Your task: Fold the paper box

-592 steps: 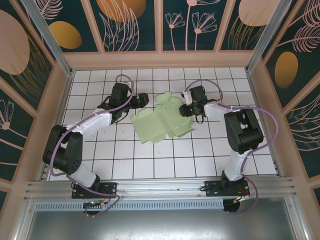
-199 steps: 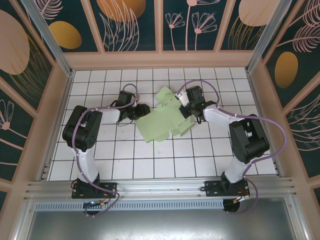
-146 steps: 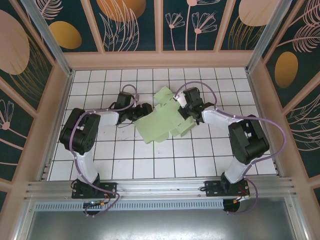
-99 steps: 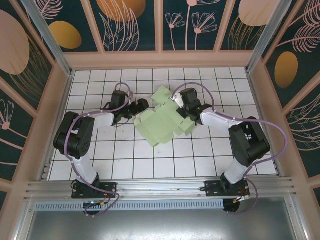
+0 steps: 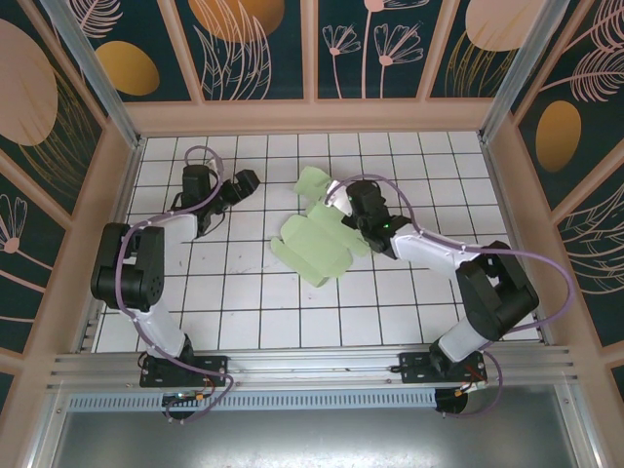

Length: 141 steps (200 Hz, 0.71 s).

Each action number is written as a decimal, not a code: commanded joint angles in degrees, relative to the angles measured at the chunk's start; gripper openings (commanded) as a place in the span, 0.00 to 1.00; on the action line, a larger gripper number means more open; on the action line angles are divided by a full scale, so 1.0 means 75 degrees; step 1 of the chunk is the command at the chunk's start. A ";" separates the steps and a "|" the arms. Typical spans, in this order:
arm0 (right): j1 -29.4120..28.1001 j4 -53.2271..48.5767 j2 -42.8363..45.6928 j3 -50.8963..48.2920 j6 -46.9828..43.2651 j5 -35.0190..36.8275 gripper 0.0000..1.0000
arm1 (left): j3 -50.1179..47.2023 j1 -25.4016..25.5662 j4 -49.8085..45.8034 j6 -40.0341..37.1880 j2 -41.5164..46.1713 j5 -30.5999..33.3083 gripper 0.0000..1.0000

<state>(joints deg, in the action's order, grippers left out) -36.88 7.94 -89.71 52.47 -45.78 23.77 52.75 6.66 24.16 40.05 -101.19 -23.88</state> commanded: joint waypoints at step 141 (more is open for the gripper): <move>-0.1186 0.6075 -0.1345 -0.1914 -0.2960 0.2324 0.00 | 0.0866 0.0020 0.0726 -0.1224 -0.1052 -0.1051 0.97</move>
<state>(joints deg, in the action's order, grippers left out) -44.97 48.64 -101.06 39.88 -69.54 40.71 57.25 6.52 27.00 34.02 -106.26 -27.09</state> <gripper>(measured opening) 0.044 0.981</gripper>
